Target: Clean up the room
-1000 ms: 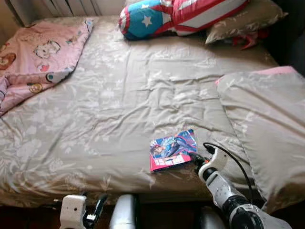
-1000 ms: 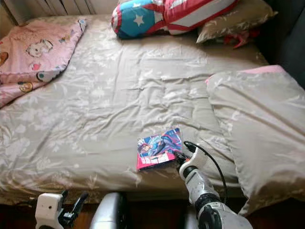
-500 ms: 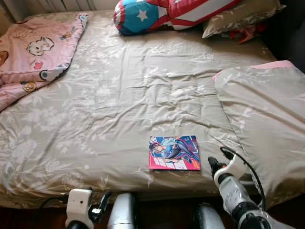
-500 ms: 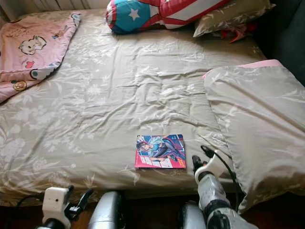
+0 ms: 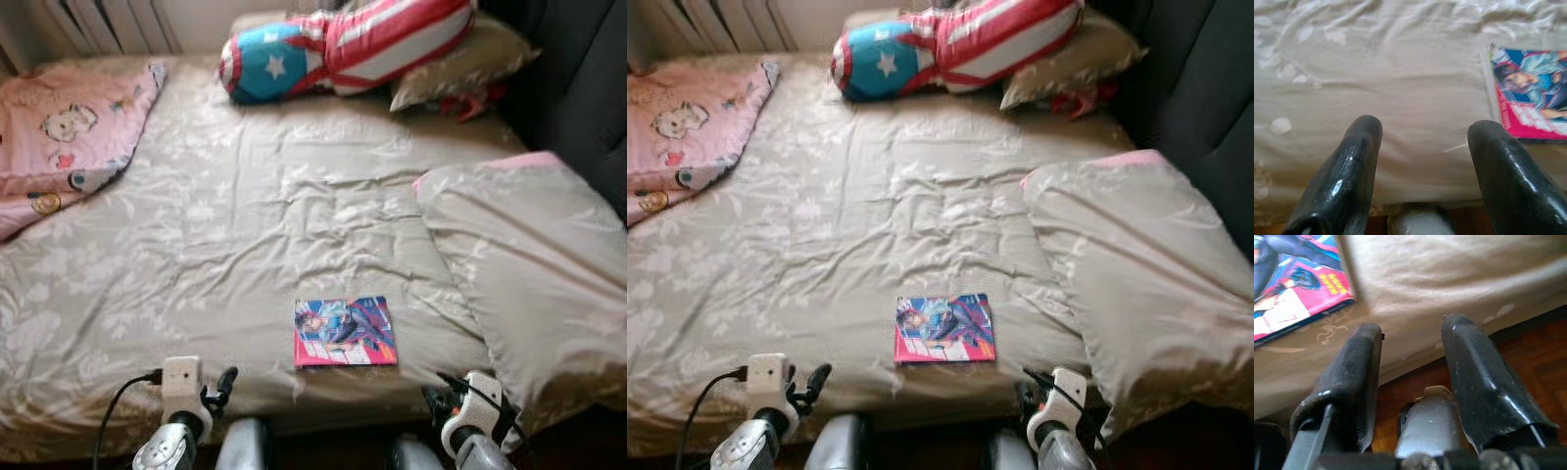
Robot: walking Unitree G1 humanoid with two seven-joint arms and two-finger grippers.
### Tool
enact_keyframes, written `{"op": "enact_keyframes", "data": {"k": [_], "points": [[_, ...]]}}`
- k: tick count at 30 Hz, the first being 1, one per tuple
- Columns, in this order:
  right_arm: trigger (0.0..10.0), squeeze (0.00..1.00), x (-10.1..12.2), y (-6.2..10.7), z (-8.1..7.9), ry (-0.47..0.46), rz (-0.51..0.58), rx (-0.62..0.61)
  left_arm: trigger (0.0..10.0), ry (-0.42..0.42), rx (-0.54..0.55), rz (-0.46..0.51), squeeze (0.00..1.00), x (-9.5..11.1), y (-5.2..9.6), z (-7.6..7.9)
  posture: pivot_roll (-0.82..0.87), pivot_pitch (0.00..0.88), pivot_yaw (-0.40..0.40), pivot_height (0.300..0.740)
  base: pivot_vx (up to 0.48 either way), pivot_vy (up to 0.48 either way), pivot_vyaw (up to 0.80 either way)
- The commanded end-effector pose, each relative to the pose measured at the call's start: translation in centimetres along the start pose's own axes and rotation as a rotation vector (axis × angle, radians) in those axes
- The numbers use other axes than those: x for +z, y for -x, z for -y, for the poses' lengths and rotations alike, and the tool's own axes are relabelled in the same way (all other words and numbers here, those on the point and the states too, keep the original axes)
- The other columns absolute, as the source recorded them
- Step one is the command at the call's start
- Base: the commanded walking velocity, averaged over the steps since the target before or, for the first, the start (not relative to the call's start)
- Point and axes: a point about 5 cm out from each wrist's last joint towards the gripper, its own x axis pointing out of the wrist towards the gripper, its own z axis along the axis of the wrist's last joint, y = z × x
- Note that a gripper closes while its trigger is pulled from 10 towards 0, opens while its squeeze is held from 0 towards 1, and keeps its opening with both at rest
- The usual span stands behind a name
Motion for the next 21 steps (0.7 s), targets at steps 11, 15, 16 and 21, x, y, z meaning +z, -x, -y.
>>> {"op": "enact_keyframes", "data": {"k": [11, 15, 16, 21], "points": [[10.0, 0.0, -2.0, 0.1, -0.7, 0.036, -0.142, -0.048, 10.0, -0.027, 0.04, -0.22, 0.0, -3.3, -0.6, -0.1, 0.02, 0.0, -0.024, 0.74, 0.0, 0.0, 0.08], [10.0, 0.0, -2.8, 0.4, -0.5, 0.096, -0.186, -0.039, 10.0, -0.034, 0.059, -0.276, 0.0, -4.2, -0.3, -0.4, 0.01, 0.0, -0.026, 0.74, 0.0, 0.0, 0.0], [10.0, 0.0, -3.0, 0.5, -0.3, 0.104, -0.188, -0.045, 10.0, -0.029, 0.069, -0.286, 0.0, -4.4, -0.2, -0.4, 0.01, 0.0, -0.027, 0.74, 0.0, 0.0, 0.0], [10.0, 0.0, -3.6, 1.1, 1.2, 0.113, -0.204, -0.099, 10.0, -0.014, 0.116, -0.325, 0.0, -5.4, 0.5, -1.0, 0.01, 0.0, -0.029, 0.74, 0.0, 0.0, 0.41]]}}
